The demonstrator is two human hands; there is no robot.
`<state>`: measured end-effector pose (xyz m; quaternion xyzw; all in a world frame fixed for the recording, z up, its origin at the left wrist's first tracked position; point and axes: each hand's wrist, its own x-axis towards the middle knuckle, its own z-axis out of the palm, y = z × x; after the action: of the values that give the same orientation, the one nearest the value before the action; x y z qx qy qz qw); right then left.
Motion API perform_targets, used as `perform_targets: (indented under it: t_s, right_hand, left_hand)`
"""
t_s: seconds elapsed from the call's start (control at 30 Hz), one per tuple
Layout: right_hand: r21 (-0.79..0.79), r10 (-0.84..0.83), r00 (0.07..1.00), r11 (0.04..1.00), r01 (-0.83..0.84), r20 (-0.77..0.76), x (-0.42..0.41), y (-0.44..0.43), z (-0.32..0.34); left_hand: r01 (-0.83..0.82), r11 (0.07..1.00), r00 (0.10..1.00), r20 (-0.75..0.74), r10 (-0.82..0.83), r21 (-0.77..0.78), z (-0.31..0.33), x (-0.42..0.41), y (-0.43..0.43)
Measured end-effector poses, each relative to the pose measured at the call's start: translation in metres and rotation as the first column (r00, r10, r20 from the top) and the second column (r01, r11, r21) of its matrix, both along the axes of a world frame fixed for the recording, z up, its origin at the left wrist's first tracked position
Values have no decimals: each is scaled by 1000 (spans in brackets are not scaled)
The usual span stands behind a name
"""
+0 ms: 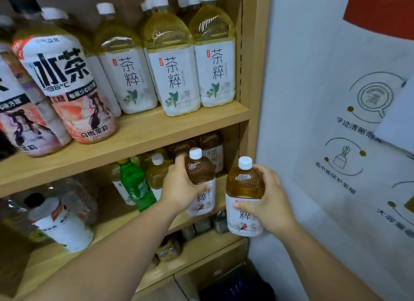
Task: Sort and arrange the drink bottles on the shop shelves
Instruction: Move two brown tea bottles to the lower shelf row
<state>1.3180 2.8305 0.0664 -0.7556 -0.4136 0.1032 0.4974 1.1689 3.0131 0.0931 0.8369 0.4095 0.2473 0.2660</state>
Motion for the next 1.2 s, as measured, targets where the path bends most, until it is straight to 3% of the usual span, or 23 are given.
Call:
perform_targets:
  t_s: [0.1,0.23,0.57,0.8,0.97,1.2]
  right_hand:
    - [-13,6,1000,1000,-7,-17,3,6,-7]
    - [-30,6,1000,1000,-6,-21,4,15,-15]
    - [14,-1,1000,1000,1,-8,8,35,-28]
    - [69,16,998,997,-20,54,6,71,-41]
    - [58,24,997,998,-29,80,15,83,-39]
    - [-93,-69,933,990,108,352,14,77,-31]
  left_hand:
    - [10,989,983,-182,17,148,1,8,10]
    - [136,888,927,-373,43,440,-2,15,13]
    - [39,856,877,-428,217,515,-20,4,31]
    - [106,751,932,-328,153,652,-62,-19,32]
    - [201,720,922,-377,91,664,-77,-50,23]
    - [230,744,875,-468,124,627,-85,-66,14]
